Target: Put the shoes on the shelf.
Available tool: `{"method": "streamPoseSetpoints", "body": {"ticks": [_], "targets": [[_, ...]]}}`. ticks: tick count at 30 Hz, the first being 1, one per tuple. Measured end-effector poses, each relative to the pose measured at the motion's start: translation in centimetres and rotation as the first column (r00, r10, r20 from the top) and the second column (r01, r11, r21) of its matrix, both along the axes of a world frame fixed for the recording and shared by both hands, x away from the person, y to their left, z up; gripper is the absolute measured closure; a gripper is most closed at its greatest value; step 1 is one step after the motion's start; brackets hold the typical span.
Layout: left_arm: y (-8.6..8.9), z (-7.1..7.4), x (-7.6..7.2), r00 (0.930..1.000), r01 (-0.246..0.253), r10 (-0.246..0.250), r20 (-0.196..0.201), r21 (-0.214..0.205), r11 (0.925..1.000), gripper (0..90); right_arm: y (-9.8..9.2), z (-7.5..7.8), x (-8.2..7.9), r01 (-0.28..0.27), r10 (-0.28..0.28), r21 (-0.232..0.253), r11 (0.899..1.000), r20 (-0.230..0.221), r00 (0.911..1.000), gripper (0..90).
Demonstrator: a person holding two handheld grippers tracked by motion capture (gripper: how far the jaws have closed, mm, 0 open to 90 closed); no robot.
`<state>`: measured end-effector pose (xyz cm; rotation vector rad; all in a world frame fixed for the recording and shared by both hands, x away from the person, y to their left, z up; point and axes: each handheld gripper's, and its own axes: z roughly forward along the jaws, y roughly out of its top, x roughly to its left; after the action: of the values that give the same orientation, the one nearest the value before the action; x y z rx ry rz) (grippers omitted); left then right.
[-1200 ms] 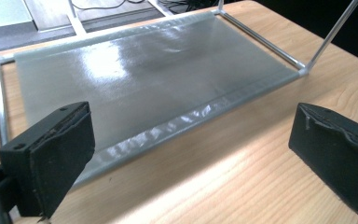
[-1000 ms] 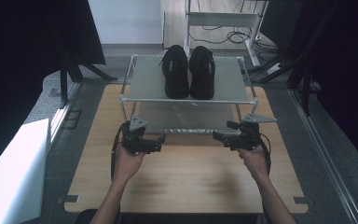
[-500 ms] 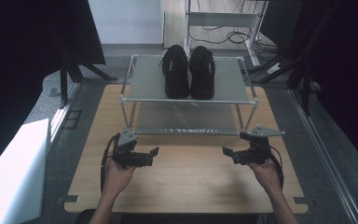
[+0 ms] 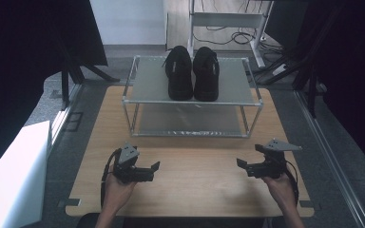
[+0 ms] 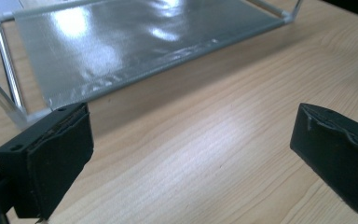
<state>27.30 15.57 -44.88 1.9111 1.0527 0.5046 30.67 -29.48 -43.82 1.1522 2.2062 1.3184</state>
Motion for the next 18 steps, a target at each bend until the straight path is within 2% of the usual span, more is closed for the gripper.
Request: {"method": "streamPoseSetpoints", "body": {"ticks": [8,11,12,14,18], "targets": [[-0.2,-2.0,-0.4,0.9997,-0.004,0.004,-0.023,0.020,0.9998,0.0,0.0,-2.3,-0.5,0.009,-0.010,-0.021,1.000,-0.037,0.9993,0.0],[-0.3,-3.2,-0.5,0.9992,-0.009,0.010,-0.039,0.042,0.9991,0.0,0.4,-3.5,-0.6,-0.013,0.011,-0.041,0.999,-0.049,0.9988,0.0],[-0.3,-3.2,-0.5,0.9992,-0.009,0.010,-0.039,0.042,0.9991,0.0,0.4,-3.5,-0.6,-0.013,0.011,-0.041,0.999,-0.049,0.9988,0.0],[-0.6,-3.9,-0.6,0.9987,-0.004,0.008,-0.051,0.070,0.9975,0.0,0.9,-4.3,-0.6,-0.032,0.028,-0.072,0.997,-0.059,0.9979,0.0],[-1.0,-4.6,-0.5,0.9980,0.004,0.003,-0.063,0.099,0.9951,0.0,1.4,-5.1,-0.7,-0.046,0.040,-0.108,0.993,-0.059,0.9975,0.0]]}}
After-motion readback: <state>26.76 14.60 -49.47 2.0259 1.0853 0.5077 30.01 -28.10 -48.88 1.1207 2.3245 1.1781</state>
